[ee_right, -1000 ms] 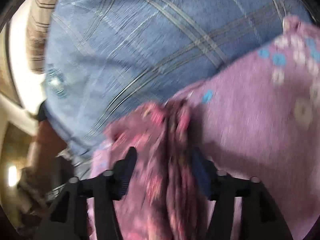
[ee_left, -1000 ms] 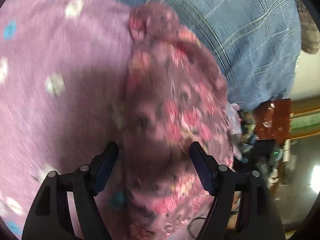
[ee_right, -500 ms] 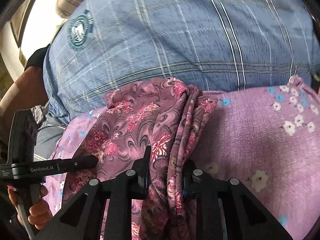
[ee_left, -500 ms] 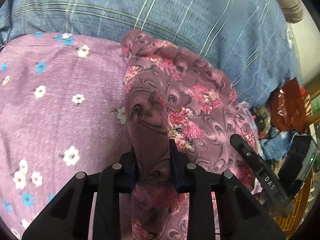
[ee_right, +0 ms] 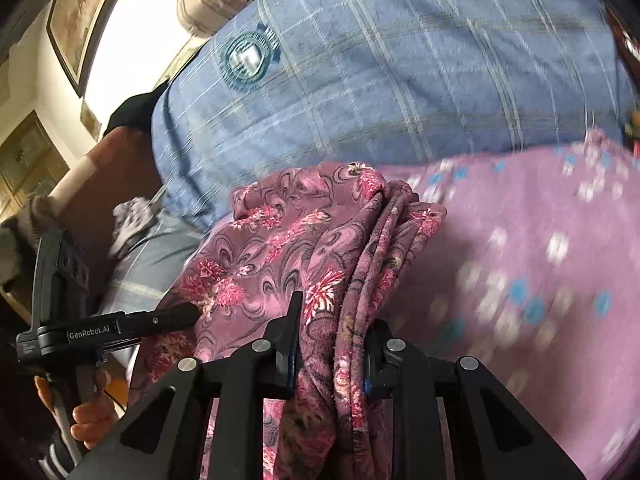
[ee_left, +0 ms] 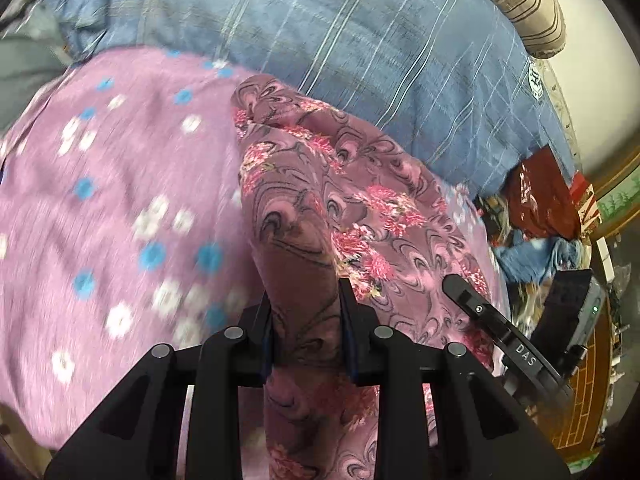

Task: Fold small clothes

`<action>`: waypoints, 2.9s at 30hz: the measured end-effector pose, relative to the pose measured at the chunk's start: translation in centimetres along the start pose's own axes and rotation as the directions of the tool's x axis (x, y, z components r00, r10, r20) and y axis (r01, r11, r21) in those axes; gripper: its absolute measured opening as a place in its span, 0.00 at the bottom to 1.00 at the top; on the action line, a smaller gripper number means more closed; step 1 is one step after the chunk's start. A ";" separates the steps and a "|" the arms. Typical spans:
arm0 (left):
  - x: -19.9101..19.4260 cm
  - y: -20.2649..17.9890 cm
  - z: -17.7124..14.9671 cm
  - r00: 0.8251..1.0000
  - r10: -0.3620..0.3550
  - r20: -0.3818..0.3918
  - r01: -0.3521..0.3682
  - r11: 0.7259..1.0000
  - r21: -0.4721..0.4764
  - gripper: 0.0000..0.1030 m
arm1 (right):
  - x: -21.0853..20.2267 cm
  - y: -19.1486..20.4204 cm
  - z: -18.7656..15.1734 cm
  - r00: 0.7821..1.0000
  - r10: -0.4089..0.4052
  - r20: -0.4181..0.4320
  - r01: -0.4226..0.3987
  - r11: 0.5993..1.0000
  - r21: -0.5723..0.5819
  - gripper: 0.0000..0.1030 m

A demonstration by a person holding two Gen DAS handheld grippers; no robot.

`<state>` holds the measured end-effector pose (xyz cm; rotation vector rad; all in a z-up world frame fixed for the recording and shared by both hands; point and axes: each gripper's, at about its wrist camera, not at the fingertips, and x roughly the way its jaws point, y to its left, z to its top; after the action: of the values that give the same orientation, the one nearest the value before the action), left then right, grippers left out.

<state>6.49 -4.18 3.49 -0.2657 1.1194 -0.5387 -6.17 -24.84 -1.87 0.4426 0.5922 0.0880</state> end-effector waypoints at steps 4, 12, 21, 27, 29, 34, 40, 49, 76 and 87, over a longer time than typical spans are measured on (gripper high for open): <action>1.2 3.0 -4.5 0.997 0.043 -0.066 -0.044 0.999 -0.002 0.26 | 0.4 0.1 -4.9 0.997 0.053 -0.056 -0.051 0.998 0.038 0.23; 0.8 6.6 -4.7 0.998 -0.009 -0.056 0.006 0.998 -0.056 0.40 | 0.7 -3.0 -8.0 0.993 0.035 -0.112 -0.019 0.990 0.140 0.38; 5.4 1.7 3.4 0.991 0.131 -0.016 -0.129 0.988 0.087 0.46 | 2.4 -1.7 -1.2 1.000 -0.010 0.030 0.007 0.996 0.090 0.38; 10.9 1.3 7.3 0.968 0.249 -0.020 -0.246 0.964 0.101 0.50 | 7.5 -0.8 -0.1 0.993 -0.107 -0.041 0.104 0.993 -0.053 0.05; 13.6 2.2 7.7 0.945 0.318 -0.080 -0.310 0.946 0.094 0.63 | 9.4 -1.6 -0.4 0.984 -0.158 -0.087 0.151 0.985 -0.079 0.00; 11.2 2.8 8.1 0.964 0.256 -0.077 -0.250 0.965 0.079 0.57 | 8.0 -2.7 0.5 0.990 -0.121 -0.076 0.120 0.993 -0.016 0.00; 5.3 2.4 1.8 0.980 0.198 -0.008 -0.192 0.958 0.214 0.67 | 2.1 -1.0 -2.7 0.995 0.045 -0.094 -0.054 0.994 -0.094 0.13; 5.5 3.6 -2.5 0.966 0.258 -0.010 -0.252 0.952 0.175 0.90 | 2.3 0.9 -7.7 0.976 -0.186 -0.109 0.159 0.962 -0.223 0.26; 4.0 6.3 -8.9 0.961 0.220 0.169 -0.232 0.972 0.050 1.00 | 0.1 -1.1 -12.0 0.925 -0.379 -0.022 0.374 0.921 -0.107 1.00; 0.5 2.7 -9.6 0.863 0.428 0.269 -0.476 0.867 0.146 1.00 | -2.3 -1.1 -10.3 0.900 -0.430 -0.067 0.425 0.902 -0.078 1.00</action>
<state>-1.27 -1.58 -2.21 0.1220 0.8523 -0.1898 -13.89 -22.41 -8.76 0.2404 0.7555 -0.2982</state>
